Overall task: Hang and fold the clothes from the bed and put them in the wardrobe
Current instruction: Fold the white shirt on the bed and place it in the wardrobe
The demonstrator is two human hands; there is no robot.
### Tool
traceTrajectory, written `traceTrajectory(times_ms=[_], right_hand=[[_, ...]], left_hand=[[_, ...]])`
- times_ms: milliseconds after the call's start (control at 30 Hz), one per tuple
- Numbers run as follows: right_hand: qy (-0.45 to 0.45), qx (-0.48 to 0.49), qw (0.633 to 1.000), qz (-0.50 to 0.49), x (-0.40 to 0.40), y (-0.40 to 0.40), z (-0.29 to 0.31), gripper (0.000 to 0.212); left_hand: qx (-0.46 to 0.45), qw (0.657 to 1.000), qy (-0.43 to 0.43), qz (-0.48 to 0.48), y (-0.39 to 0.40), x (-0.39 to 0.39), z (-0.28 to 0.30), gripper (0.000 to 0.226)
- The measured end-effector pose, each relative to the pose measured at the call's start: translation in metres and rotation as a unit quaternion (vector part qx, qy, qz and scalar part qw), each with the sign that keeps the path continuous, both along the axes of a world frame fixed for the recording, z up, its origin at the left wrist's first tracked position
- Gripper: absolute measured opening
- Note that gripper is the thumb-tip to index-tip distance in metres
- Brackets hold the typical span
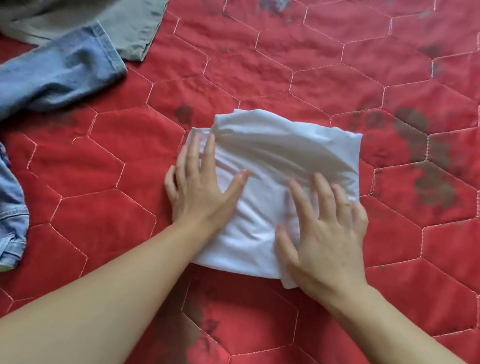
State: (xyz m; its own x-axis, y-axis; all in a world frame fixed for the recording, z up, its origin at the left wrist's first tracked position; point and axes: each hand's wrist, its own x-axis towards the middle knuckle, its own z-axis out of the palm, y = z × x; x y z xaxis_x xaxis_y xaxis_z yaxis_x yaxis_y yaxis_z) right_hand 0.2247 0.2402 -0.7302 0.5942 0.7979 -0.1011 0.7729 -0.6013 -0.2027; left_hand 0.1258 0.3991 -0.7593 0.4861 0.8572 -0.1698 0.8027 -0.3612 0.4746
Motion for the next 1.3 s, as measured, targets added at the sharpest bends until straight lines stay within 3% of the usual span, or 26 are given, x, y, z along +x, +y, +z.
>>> traceTrajectory(times_ms=[133, 233, 333, 400, 433, 467, 533, 567, 600, 667, 767, 833, 867, 1000, 1133, 1300], right_hand=[[-0.016, 0.064, 0.998, 0.017, 0.014, 0.038, -0.002, 0.064], [-0.007, -0.024, 1.0, 0.017, 0.02, 0.049, -0.02, 0.062], [-0.004, -0.043, 0.999, 0.019, 0.022, 0.047, -0.029, 0.062], [0.006, -0.025, 1.0, 0.017, 0.024, 0.051, -0.021, 0.062], [0.011, -0.005, 1.0, 0.011, 0.029, 0.056, -0.015, 0.061], [0.012, 0.017, 1.0, 0.006, 0.036, 0.063, -0.009, 0.063], [0.023, 0.024, 0.999, 0.013, 0.057, 0.081, 0.001, 0.072], [0.043, -0.004, 0.999, 0.021, 0.07, 0.092, 0.005, 0.078], [0.062, -0.042, 0.997, 0.029, 0.083, 0.102, 0.009, 0.082], [0.084, -0.1, 0.99, 0.05, 0.102, 0.118, 0.013, 0.081], [0.149, -0.119, 0.981, 0.038, 0.113, 0.123, 0.016, 0.074], [0.168, -0.127, 0.977, 0.024, 0.113, 0.116, 0.017, 0.067], [0.175, -0.122, 0.977, 0.014, 0.114, 0.109, 0.018, 0.062], [0.259, -0.026, 0.959, -0.112, 0.117, 0.065, 0.022, 0.045], [0.399, 0.069, 0.865, -0.297, 0.109, 0.009, 0.026, 0.034], [0.575, 0.112, 0.733, -0.347, 0.103, -0.039, 0.031, 0.036]], left_hand=[[-0.034, 0.999, -0.005, 0.015, -0.014, -0.012, 0.017, 0.079], [-0.037, 0.999, -0.007, 0.027, -0.043, -0.029, 0.037, 0.08], [-0.072, 0.997, -0.01, 0.032, -0.064, -0.03, 0.059, 0.078], [-0.102, 0.989, -0.049, 0.1, -0.077, -0.027, 0.072, 0.07], [-0.145, 0.968, -0.088, 0.183, -0.084, -0.025, 0.077, 0.06], [-0.227, 0.918, -0.131, 0.299, -0.09, -0.023, 0.082, 0.047], [-0.442, 0.717, -0.199, 0.501, -0.108, -0.015, 0.086, 0.034], [-0.523, 0.624, -0.207, 0.542, -0.118, -0.011, 0.085, 0.034], [-0.581, 0.563, -0.202, 0.552, -0.129, -0.006, 0.084, 0.037], [-0.651, 0.496, -0.207, 0.536, -0.143, 0.009, 0.086, 0.047], [-0.679, 0.457, -0.244, 0.521, -0.142, 0.034, 0.087, 0.048], [-0.653, 0.462, -0.26, 0.541, -0.136, 0.045, 0.084, 0.043], [-0.634, 0.48, -0.262, 0.546, -0.133, 0.049, 0.082, 0.042], [-0.502, 0.634, -0.217, 0.546, -0.125, 0.047, 0.072, 0.043], [-0.418, 0.745, -0.224, 0.469, -0.105, 0.035, 0.073, 0.04], [-0.428, 0.829, -0.18, 0.312, -0.072, 0.028, 0.068, 0.058]])
